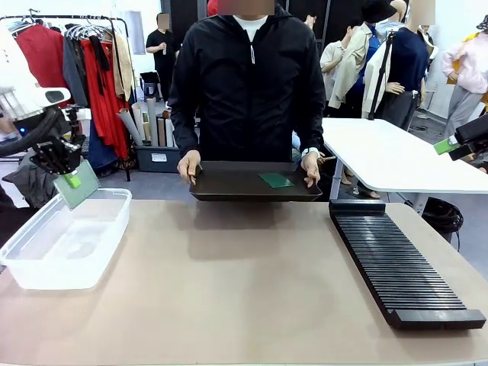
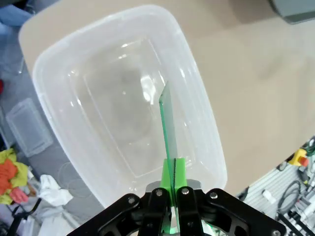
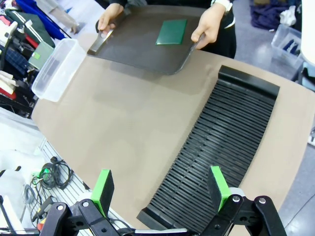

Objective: Sort PCBs into racks and boxes based on the side picked up.
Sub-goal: If the short side of the Blank PCB is picked up, insert it into the PCB Rack ; if the long side is picked up, place it in the Organizing box.

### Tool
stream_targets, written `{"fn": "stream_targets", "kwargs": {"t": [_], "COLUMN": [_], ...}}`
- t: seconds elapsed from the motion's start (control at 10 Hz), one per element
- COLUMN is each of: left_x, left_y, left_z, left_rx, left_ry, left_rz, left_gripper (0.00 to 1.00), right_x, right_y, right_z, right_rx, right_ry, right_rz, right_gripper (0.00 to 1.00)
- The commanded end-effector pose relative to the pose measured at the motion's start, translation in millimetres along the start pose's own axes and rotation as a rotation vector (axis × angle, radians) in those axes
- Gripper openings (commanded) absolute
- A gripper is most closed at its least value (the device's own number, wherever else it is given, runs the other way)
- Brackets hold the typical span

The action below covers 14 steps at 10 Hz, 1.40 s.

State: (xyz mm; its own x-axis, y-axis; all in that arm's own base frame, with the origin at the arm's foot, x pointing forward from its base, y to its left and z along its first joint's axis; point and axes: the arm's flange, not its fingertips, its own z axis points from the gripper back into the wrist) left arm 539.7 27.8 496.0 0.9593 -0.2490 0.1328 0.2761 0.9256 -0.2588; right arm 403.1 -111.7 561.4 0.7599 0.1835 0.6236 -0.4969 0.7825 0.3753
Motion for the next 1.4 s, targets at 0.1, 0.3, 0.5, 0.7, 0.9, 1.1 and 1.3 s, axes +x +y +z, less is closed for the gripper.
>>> {"fn": "stream_targets", "kwargs": {"t": [0.1,0.3,0.5,0.7,0.9,1.1,1.3], "left_x": [-14.9,-23.8,-32.0,-36.5,-40.2,-41.7,-38.2], "left_y": [11.3,19.6,23.8,27.0,28.4,30.9,31.0], "left_z": [-31.0,-54.2,-79.3,-96.5,-106.0,-110.1,-111.6], "left_rx": [0.039,0.031,0.0,-0.042,-0.045,-0.038,-0.061], "left_ry": [-0.038,-0.034,-0.036,-0.058,-0.065,-0.06,-0.086], "left_rz": [0.044,0.062,0.074,0.096,0.114,0.132,0.14], "left_gripper": [0.0,0.0,0.0,0.0,0.0,0.05,0.41], "right_x": [0.6,0.6,0.6,0.6,0.6,0.6,0.6], "right_y": [0.7,0.7,0.7,0.7,0.7,0.7,0.7], "right_z": [0.6,0.6,0.6,0.6,0.6,0.6,0.6], "right_rx": [0.003,0.003,0.003,0.003,0.003,0.003,0.003], "right_ry": [-0.003,-0.003,-0.003,-0.003,-0.003,-0.003,-0.003], "right_rz": [0.002,0.002,0.002,0.002,0.002,0.002,0.002], "right_gripper": [1.0,1.0,1.0,1.0,1.0,1.0,1.0]}}
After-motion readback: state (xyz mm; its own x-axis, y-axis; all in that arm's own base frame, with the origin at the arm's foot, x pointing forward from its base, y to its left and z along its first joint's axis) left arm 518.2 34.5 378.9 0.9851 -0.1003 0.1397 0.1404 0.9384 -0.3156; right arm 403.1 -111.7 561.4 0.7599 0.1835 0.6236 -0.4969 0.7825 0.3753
